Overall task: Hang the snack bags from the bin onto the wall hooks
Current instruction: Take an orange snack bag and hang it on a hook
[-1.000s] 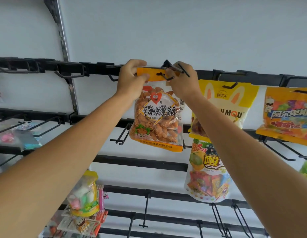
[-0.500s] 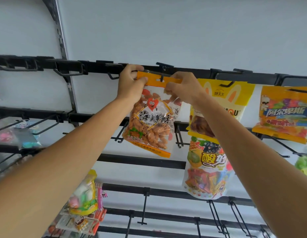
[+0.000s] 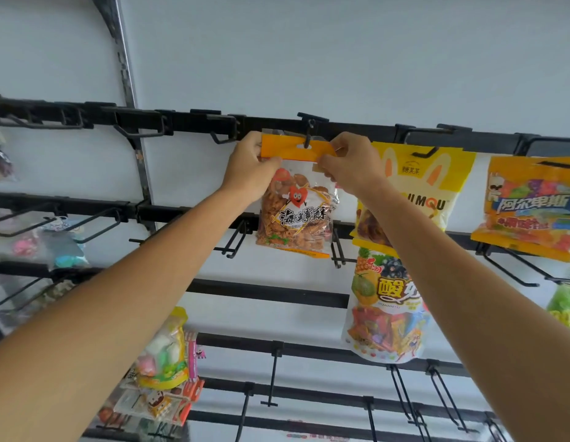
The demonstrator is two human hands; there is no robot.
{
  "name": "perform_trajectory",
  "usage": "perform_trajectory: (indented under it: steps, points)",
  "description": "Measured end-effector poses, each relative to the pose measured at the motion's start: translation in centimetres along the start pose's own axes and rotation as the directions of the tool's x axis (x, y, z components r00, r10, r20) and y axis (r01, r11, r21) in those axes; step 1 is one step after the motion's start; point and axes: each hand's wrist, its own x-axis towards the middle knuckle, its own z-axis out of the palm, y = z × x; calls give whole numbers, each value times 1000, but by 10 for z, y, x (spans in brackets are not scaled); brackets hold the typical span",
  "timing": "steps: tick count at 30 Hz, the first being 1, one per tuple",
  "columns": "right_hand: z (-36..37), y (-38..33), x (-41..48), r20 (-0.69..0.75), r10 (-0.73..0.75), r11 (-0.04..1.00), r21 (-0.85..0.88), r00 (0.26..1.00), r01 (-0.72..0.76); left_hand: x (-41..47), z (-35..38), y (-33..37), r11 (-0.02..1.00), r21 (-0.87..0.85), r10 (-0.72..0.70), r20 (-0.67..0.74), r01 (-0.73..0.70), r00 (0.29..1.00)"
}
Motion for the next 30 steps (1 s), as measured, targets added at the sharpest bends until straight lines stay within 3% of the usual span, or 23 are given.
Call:
perform_trajectory:
  steps: [11,16,24,30]
  points:
    - [-24,-3,-43,122,61,966,-256,991,-28,-45,-19,14,939,314,-219,224,143,950]
    - [-40,-9,-78,122,110,948,-312,986,-67,-77,-26,33,917,397,-220,403,47,889]
    - [-61,-22,-134,297,113,884,-466,948,41,-118,-27,58,839,539,-252,501,-71,828]
    - [-61,-31,-171,447,113,827,-537,887,165,-156,-36,70,688,701,-279,493,-187,824]
